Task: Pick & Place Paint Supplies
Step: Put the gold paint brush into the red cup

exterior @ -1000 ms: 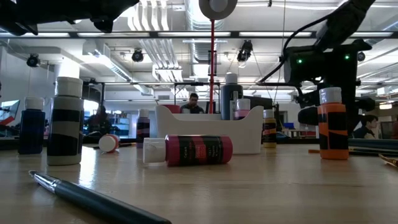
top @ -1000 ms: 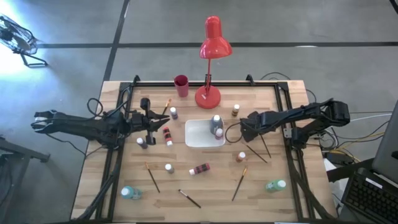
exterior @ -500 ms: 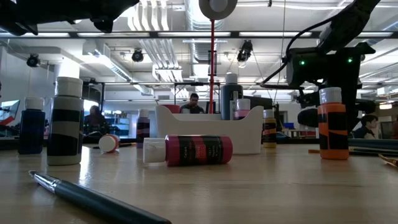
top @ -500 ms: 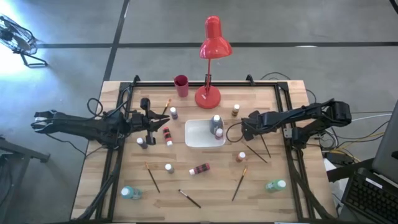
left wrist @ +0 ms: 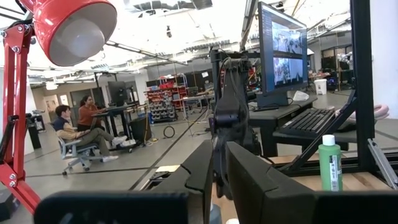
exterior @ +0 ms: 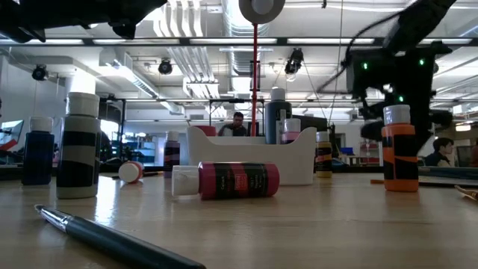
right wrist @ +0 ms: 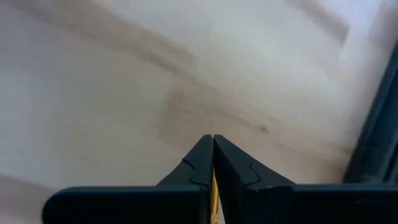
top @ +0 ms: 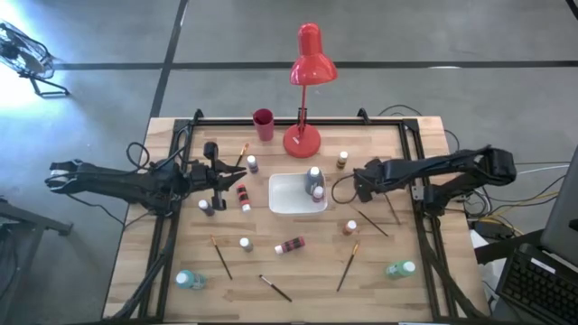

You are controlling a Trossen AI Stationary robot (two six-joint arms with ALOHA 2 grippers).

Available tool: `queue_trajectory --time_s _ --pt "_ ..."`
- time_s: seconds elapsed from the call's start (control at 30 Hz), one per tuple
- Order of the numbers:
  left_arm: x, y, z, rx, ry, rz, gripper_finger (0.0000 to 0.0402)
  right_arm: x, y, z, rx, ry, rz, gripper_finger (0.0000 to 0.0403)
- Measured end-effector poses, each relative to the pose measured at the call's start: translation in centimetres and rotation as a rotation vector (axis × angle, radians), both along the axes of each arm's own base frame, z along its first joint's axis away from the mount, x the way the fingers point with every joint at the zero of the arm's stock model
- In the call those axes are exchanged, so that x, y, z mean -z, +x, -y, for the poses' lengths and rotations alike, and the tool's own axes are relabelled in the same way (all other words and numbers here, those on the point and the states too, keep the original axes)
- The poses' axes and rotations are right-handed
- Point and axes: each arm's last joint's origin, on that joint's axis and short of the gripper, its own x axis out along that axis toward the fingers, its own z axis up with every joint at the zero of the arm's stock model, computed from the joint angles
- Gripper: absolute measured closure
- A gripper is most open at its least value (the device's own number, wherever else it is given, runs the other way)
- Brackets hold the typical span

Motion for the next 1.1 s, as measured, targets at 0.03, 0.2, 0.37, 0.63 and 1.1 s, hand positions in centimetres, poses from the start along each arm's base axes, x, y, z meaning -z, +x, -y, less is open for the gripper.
queue_trajectory --time_s 0.03,0.2,0.37,0.63,1.1 --pt "0.0 0.0 0.0 -0.002 0.008 -0.001 0.0351 -0.6 -0.1 0.0 -0.002 -0.010 0.011 0.0395" --pt "0.0 0.0 0.0 -0.005 0.019 -0.003 0.0351 -4.0 -0.2 -0.3 -0.048 -0.052 0.146 0.0395" --pt "0.0 0.0 0.0 -0.004 0.018 -0.001 0.0351 -8.8 -0.4 -0.7 -0.135 -0.123 0.332 0.0395" --pt "-0.3 -0.1 0.0 -0.005 0.019 0.026 0.0351 -16.1 -1.3 -1.8 -0.281 -0.271 0.534 0.0395" --pt "-0.3 1.4 0.5 0.190 0.030 0.108 0.0351 -23.7 4.4 -5.9 -0.842 -0.492 0.969 0.0395"
